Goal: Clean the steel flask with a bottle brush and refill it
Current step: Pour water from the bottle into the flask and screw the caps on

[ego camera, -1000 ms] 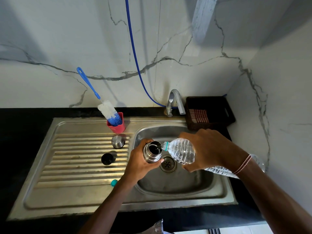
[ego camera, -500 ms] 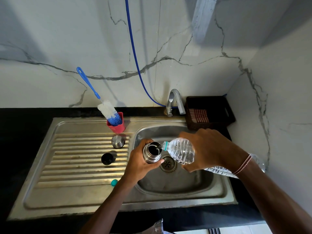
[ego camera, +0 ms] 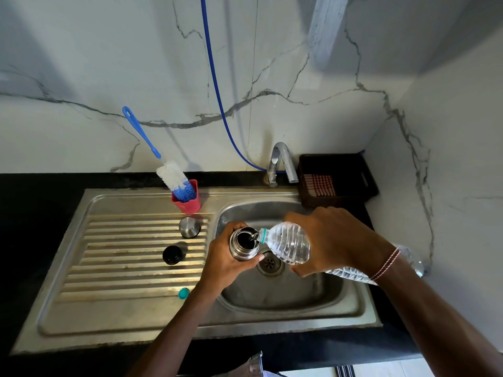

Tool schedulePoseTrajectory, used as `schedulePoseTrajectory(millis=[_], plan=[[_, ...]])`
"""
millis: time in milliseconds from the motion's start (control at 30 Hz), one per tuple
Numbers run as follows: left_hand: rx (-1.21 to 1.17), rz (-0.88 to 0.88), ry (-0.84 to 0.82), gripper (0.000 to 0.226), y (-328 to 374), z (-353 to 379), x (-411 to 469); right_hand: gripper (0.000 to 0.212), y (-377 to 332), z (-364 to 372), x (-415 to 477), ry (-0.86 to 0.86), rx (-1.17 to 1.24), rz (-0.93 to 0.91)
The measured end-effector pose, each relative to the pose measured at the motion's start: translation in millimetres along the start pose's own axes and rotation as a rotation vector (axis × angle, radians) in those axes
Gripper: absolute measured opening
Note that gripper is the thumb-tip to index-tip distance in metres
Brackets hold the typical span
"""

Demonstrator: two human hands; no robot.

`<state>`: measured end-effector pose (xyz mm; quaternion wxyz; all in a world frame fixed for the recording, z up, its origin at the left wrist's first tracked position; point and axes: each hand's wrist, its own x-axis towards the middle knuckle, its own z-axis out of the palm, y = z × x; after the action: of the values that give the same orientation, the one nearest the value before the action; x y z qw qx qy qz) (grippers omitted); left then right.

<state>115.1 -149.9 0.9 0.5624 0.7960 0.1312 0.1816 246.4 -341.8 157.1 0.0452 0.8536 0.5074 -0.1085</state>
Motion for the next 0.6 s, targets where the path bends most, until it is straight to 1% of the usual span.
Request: schedulePoseTrajectory(millis=[600], plan=[[-0.025, 0.001, 0.023, 0.067, -7, -2, -3, 0.086, -18, -19, -3, 0.046, 0.012, 0.018]])
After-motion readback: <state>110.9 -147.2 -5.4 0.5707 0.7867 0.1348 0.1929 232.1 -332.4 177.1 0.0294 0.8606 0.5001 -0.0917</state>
